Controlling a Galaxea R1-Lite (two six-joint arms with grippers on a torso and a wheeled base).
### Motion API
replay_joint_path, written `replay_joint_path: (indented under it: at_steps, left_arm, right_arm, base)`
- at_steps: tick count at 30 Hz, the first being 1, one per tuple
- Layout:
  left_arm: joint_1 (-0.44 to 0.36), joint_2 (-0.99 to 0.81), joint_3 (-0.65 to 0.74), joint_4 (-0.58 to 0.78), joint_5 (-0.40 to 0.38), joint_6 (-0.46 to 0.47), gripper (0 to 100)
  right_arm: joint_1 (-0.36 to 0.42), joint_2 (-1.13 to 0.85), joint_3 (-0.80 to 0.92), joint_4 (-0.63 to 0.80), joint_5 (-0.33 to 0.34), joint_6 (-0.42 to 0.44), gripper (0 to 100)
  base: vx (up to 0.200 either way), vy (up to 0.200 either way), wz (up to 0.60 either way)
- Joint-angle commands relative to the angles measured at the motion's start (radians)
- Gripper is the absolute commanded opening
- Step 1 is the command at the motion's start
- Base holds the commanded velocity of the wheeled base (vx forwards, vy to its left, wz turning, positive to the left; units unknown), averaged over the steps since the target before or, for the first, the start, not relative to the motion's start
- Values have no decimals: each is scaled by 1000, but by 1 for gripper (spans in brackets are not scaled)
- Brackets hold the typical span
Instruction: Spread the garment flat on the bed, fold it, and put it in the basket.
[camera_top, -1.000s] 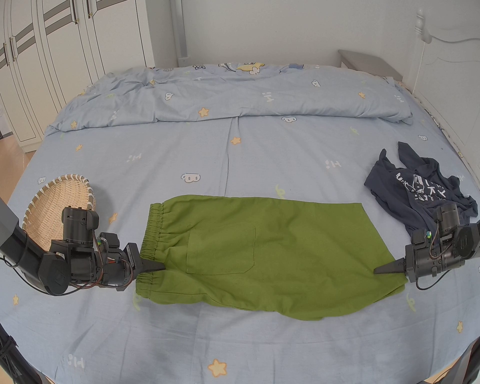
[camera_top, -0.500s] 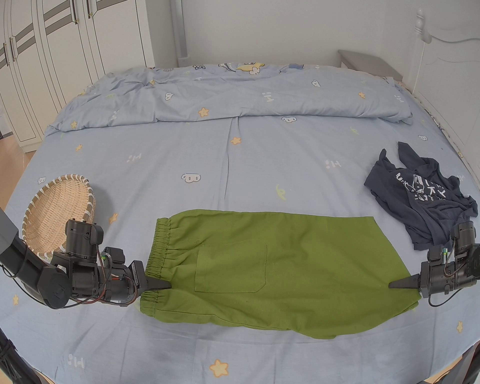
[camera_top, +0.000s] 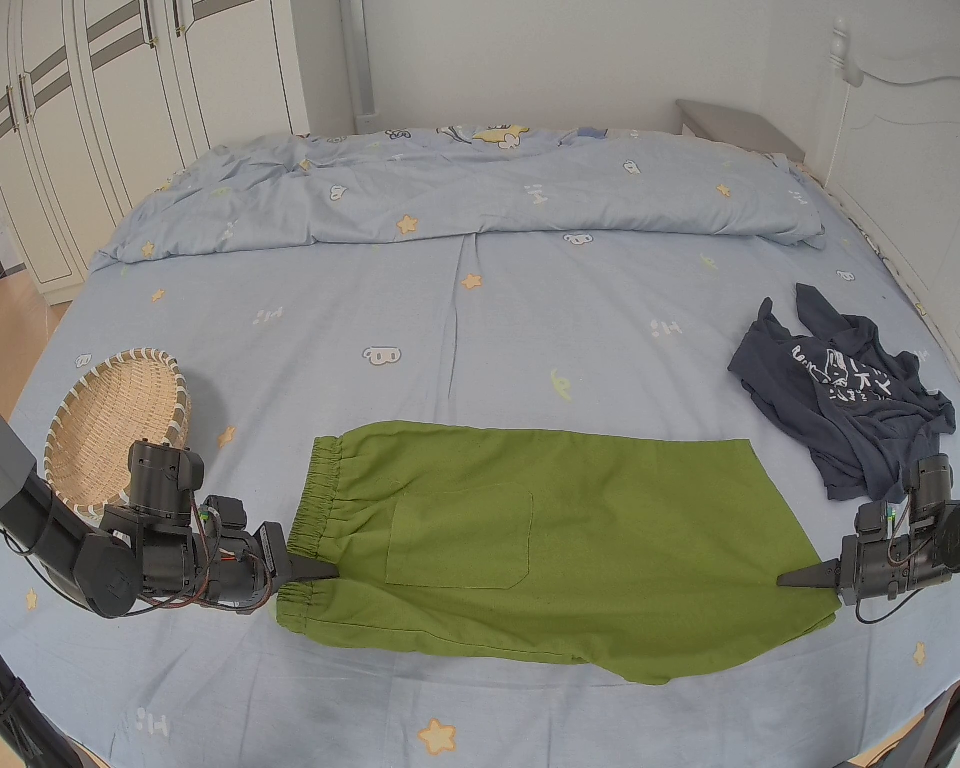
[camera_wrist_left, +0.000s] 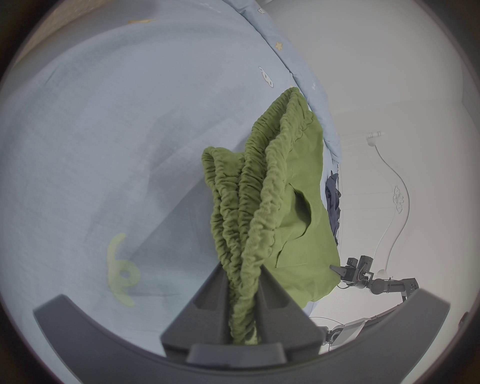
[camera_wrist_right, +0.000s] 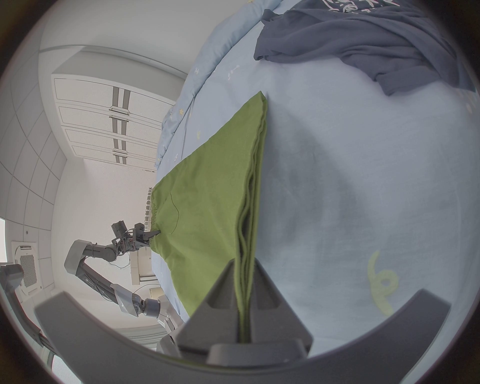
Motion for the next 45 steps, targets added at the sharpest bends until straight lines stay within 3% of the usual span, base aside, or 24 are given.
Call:
replay_joint_path:
  at_steps: [1, 11, 12, 20, 24, 30, 31, 33, 45]
  left_arm:
    - [2, 11, 0, -2, 0, 5, 0]
    - [5, 26, -1, 0, 0, 19, 0]
    - [5, 26, -1, 0, 0, 19, 0]
    - [29, 30, -18, 12, 0, 19, 0]
    - [71, -6, -70, 149, 0, 34, 0]
    - [132, -72, -123, 322, 0, 152, 0]
    - [167, -82, -149, 397, 0, 224, 0]
    - [199, -84, -172, 448, -2, 266, 0]
    - [305, -92, -250, 574, -2, 356, 0]
  right_arm:
    - [5, 27, 7, -6, 1, -1, 0]
    - [10, 56, 12, -8, 0, -24, 0]
    - [8, 57, 12, -8, 0, -24, 100]
    - [-6, 57, 12, -46, 6, -19, 100]
    - [-18, 65, 12, -69, 10, -17, 100]
    - [-16, 65, 15, -89, 13, -16, 100]
    - [-13, 63, 20, -91, 15, -16, 100]
    - [-12, 60, 24, -97, 20, -16, 100]
    - [-10, 65, 50, -146, 26, -11, 100]
  base:
    - [0, 0, 0]
    - [0, 0, 0]
    - [0, 0, 0]
    - [0, 0, 0]
    - [0, 0, 0]
    - [0, 0, 0]
    - [0, 0, 0]
    - [0, 0, 0]
    - [0, 0, 0]
